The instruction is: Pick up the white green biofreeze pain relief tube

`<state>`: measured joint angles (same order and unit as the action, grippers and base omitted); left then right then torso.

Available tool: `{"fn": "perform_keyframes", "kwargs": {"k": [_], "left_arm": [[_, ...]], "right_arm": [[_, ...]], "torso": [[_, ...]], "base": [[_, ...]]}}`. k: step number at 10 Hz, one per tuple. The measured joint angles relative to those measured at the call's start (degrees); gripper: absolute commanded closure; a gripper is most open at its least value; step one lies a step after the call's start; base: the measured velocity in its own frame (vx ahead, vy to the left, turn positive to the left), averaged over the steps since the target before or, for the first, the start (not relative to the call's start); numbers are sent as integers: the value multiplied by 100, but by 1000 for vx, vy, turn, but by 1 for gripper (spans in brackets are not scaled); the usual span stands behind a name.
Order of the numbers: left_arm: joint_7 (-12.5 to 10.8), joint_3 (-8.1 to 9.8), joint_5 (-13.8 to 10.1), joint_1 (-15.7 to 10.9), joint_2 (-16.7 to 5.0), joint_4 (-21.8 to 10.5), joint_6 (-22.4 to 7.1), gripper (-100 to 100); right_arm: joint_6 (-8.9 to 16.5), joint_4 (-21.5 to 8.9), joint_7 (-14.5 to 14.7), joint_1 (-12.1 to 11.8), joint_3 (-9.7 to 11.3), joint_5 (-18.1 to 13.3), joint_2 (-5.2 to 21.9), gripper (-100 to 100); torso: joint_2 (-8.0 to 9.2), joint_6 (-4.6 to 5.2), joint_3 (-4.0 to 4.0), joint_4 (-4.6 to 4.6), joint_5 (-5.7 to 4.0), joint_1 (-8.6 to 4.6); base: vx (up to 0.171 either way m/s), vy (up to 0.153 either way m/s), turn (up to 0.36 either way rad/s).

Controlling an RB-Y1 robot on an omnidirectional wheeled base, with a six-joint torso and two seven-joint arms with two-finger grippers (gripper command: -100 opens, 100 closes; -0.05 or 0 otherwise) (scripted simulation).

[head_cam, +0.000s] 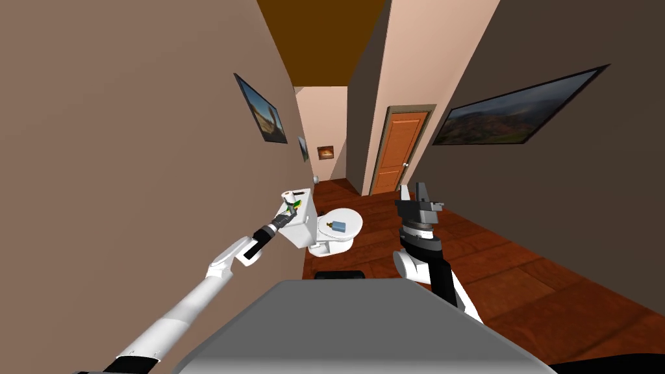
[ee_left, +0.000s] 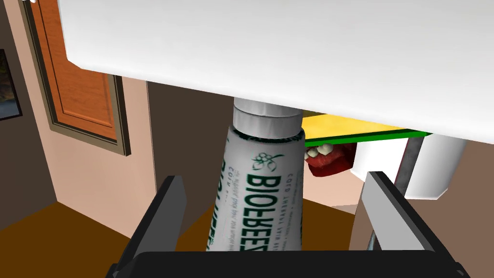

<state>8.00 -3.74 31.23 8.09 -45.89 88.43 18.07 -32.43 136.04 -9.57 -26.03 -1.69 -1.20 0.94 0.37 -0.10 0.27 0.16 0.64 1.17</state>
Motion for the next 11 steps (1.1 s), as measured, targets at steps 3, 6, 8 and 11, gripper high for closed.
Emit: {"fn": "perform_keyframes", "kwargs": {"k": [3,6,8,11], "left_arm": [[7,-304,-24,-525,68,-478,-91,-100],[-8,-562,-67,-1001,89,-862,-131,-100],[5,-605,-66,-1322,117,-1152,-125,-100],[23,-887,-92,-1802,193,-1624,-196,-100]], "right_arm": [[0,0,0,0,0,0,0,0],[0,0,0,1,0,0,0,0],[0,0,0,0,0,0,0,0],[0,0,0,0,0,0,0,0]], "torso": [[16,-1,9,4,2,8],[17,0,9,3,2,22],[1,0,1,0,0,15],[13,-1,8,3,1,19]], "base": [[-62,14,-14],[-79,20,-36],[-64,14,-31],[-67,14,-9]]}}
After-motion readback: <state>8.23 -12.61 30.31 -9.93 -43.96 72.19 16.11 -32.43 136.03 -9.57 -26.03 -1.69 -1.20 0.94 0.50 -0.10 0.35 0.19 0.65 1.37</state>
